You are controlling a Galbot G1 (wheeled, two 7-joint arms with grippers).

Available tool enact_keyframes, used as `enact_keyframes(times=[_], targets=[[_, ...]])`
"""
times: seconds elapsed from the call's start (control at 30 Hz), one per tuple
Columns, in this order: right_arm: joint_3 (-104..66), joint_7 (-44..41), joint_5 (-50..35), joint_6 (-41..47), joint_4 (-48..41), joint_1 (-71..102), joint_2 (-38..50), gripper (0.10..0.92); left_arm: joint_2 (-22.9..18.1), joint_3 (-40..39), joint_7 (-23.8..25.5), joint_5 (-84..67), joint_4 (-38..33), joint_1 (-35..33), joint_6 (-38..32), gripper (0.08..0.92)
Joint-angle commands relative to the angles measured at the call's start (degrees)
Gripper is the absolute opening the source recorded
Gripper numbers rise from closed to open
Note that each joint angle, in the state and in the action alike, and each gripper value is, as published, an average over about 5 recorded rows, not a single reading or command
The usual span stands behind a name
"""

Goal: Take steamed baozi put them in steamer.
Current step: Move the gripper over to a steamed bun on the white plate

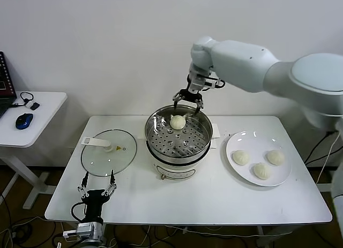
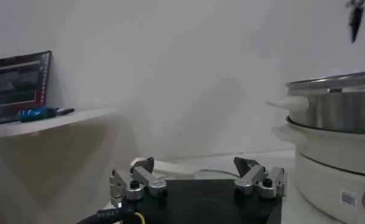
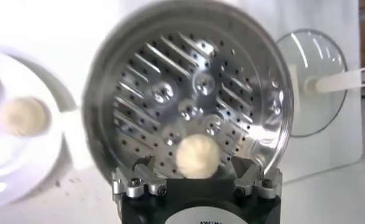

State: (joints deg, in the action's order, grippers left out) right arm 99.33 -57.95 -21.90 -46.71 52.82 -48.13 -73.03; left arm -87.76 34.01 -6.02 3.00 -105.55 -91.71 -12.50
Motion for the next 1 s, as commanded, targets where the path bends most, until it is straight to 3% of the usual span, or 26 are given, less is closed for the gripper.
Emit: enact_keyframes(times=[0.03, 0.23, 0.4, 0.67, 1.0], targets=[[15.4, 4.1, -18.8, 39.2, 17.1, -11.8, 13.1, 0.823, 0.1, -0.5, -0.2, -0.1, -0.4, -0.3, -0.4, 0.823], [19.2, 9.0, -25.0, 55.2, 23.5, -13.9, 18.9, 0.823, 0.0, -1.4, -0.2, 0.1, -0.2, 0.0, -0.4, 0.823], [22.1, 11.0, -27.3, 62.4, 28.5, -14.8, 21.9, 0.823, 0.0, -1.5, -0.2, 0.1, 0.2, 0.2, -0.5, 0.823], [24.5, 9.6, -27.0, 63.6, 30.0, -11.6, 24.7, 0.823, 0.1, -1.4, -0.2, -0.1, 0.7, 0.5, -0.7, 0.823], [12.8, 7.8, -19.9, 60.4, 15.9, 4.6, 25.0, 0.823, 0.2, -1.1, -0.1, -0.2, 1.5, 0.6, -0.6, 0.823]])
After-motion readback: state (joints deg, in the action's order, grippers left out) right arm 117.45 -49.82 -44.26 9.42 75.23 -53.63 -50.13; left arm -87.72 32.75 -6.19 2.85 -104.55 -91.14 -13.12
